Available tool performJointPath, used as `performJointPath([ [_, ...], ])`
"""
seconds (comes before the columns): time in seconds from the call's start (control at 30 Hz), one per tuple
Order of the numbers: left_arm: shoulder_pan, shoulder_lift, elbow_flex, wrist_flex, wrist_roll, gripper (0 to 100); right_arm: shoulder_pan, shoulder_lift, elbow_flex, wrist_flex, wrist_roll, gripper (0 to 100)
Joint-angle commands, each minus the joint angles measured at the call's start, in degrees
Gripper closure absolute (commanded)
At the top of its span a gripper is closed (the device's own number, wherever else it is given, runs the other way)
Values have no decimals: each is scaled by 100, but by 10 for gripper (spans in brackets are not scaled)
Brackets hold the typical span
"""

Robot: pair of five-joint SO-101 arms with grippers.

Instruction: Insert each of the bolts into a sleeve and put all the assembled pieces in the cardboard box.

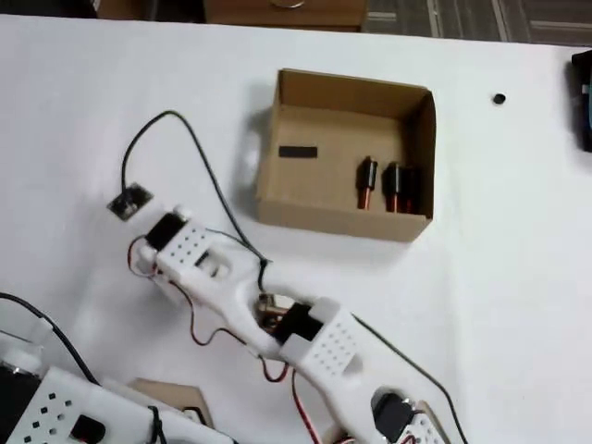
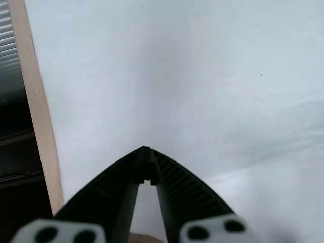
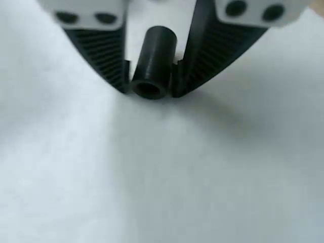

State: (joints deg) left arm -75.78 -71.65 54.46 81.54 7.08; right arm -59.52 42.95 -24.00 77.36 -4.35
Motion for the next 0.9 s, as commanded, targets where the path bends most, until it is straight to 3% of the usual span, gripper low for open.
performJointPath([
  [0.0,0,-26,-31,-79,9,977,-127,48,-105,-31,-35,979],
  [0.17,0,-26,-31,-70,9,977,-92,40,-141,-31,-264,979],
  [0.47,0,-26,-22,-70,9,977,989,40,-941,-31,-237,979],
  [0.87,308,-26,-22,-62,0,977,1059,57,-580,4,-26,978],
])
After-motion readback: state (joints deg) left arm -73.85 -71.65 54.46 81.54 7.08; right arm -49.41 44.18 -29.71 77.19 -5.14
